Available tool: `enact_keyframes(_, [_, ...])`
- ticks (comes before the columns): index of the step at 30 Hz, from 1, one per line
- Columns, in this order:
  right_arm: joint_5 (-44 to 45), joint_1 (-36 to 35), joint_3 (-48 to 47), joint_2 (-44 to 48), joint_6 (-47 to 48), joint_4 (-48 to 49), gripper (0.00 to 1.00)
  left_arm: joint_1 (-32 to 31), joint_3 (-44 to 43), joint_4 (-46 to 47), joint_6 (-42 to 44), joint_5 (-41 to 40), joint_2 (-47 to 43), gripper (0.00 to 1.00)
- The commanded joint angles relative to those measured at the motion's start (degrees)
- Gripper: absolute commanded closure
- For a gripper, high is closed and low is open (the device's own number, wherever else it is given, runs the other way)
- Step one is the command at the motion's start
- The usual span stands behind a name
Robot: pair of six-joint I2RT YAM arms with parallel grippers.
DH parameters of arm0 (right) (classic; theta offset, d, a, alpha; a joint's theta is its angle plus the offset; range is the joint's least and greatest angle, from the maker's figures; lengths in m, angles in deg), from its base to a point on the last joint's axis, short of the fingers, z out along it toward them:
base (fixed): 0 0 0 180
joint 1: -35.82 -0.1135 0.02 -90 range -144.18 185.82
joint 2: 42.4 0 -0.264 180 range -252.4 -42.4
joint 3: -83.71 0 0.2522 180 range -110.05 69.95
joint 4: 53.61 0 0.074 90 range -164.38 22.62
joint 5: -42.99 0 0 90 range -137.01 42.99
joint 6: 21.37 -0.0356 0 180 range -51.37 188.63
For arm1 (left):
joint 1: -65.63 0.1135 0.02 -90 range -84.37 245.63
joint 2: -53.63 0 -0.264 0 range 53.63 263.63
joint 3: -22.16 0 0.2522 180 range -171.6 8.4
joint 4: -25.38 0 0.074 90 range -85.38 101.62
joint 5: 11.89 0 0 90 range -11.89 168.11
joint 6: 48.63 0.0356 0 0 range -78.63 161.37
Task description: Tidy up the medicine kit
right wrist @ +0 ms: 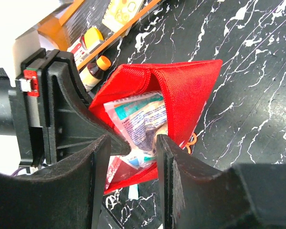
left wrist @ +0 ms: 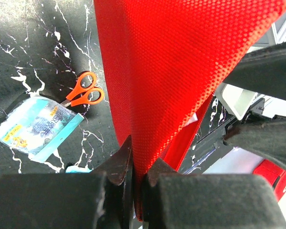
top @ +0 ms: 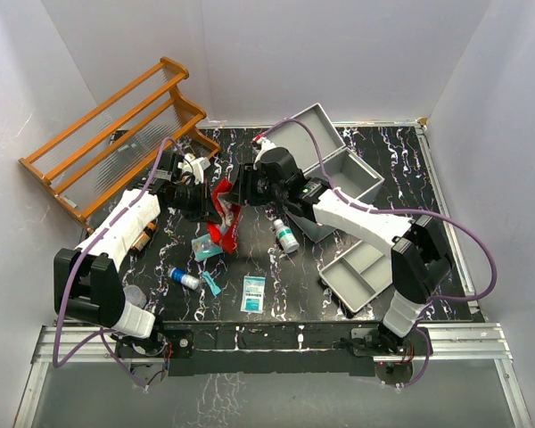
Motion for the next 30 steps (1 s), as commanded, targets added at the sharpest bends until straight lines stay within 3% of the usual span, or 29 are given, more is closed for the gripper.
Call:
enact_keyframes(1, [7.5, -2.6, -4.3, 2.7, 1.4, -1.7, 0.59, -0.2, -1.5, 0.1, -0.3, 0.3, -0.4, 1.00])
enact_keyframes(11, [16.9, -7.8, -7.3, -0.8, 8.8, -4.1, 0.59, -0.2, -1.3, -0.2, -0.2, 0.3, -1.0, 1.00])
enact_keyframes(23, [10.6, -8.0, -6.2, -4.7, 14.4, -0.7, 0.64, -0.2, -0.4, 0.5, 0.0, 1.6, -2.4, 1.00])
enact_keyframes(30, [14.8, -7.9, -4.4, -3.3, 7.3, 1.8, 0.90, -0.2, 0.5, 0.9, 0.6, 0.6, -3.3, 1.00])
